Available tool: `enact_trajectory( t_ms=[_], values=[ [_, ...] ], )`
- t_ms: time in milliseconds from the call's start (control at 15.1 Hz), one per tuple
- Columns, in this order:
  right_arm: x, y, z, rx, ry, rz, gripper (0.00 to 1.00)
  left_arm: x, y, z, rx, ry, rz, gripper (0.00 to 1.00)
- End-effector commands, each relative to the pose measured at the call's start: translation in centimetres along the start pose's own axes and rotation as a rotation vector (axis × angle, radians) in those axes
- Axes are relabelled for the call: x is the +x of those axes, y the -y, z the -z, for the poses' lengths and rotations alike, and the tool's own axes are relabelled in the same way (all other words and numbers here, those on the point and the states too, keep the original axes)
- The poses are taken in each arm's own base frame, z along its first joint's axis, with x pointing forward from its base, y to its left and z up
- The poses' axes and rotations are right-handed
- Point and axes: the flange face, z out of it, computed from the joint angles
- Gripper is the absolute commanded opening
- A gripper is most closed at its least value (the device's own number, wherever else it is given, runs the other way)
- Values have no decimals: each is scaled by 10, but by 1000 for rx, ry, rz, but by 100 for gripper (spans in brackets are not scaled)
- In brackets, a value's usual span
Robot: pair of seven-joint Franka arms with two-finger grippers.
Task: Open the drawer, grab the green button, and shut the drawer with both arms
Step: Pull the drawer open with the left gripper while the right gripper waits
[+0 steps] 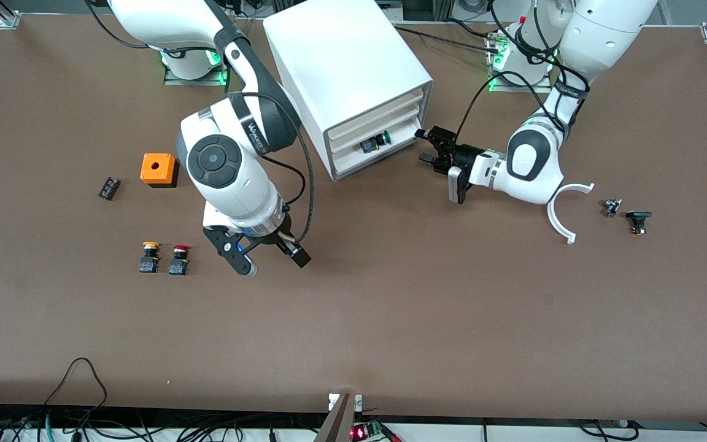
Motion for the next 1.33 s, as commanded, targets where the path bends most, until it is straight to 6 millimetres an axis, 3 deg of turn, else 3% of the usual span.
enact_trajectory(
  t_ms=[0,398,531,664,797,1062,1261],
  values=[
    [-14,8,5,17,23,-49,100,-7,11,-14,-27,-30,-1,92],
    [-18,7,7,2,32,-75,100,-25,24,-50,-98,-57,39,70],
    [-19,8,13,8,32,-74,100,-34,35,-57,-105,-62,43,50],
    [-20,9,17,9,33,-82,100,-39,35,-69,-124,-68,60,27],
    [-22,11,21,17,36,-90,100,-38,33,-68,-125,-72,56,0],
    [-23,11,23,21,36,-92,100,-35,34,-58,-120,-92,10,0],
    [-26,13,23,29,41,-113,100,-23,39,-34,-102,-123,-4,0]
  ],
)
